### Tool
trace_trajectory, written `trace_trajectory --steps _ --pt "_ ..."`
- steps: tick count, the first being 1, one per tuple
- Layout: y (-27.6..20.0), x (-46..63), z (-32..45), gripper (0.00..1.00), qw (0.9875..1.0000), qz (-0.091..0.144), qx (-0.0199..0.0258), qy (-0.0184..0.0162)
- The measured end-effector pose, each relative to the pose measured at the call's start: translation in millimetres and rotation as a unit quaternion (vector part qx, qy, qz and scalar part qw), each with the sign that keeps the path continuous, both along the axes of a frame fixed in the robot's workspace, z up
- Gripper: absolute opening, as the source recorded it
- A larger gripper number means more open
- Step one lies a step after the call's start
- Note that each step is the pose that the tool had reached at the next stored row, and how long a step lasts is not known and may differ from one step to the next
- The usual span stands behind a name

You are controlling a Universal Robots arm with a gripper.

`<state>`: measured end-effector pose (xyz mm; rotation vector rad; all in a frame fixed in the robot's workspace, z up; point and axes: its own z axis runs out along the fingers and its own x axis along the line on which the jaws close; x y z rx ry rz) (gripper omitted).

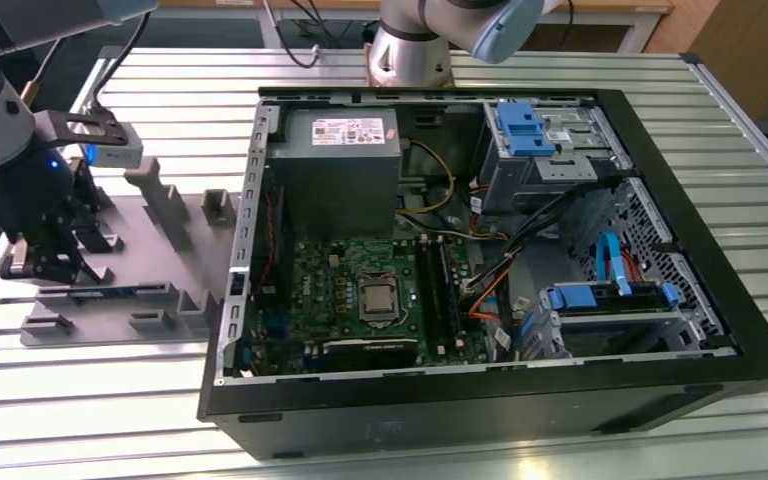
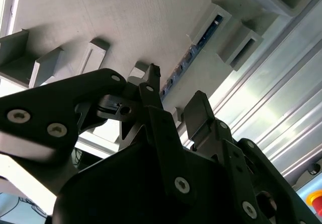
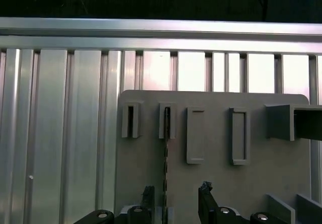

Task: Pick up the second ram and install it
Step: 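Pick up the second ram and move it above second insertion slot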

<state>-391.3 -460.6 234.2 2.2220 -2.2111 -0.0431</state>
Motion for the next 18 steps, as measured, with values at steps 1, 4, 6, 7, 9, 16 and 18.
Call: trace_trajectory --steps 1,4,6,7,9,16,18 --pt "-0.1 0.0 -0.7 0.47 1.0 0.0 0.0 -0.0001" --pt "-0.1 0.0 -0.9 0.47 1.0 0.0 0.0 0.0" --pt "-0.2 0.0 -1.1 0.47 1.0 0.0 0.0001 -0.0001" --pt "-0.4 0.0 -1.5 0.47 1.0 0.0 0.0002 -0.0004" --pt "-1.5 0.1 -2.6 0.47 1.0 0.0 0.0001 -0.0007" --pt "-4.8 0.1 -9.8 0.47 1.0 0.0 0.0001 -0.0006" --pt "-5.7 0.0 -11.8 0.47 1.0 0.0 0.0001 -0.0007"
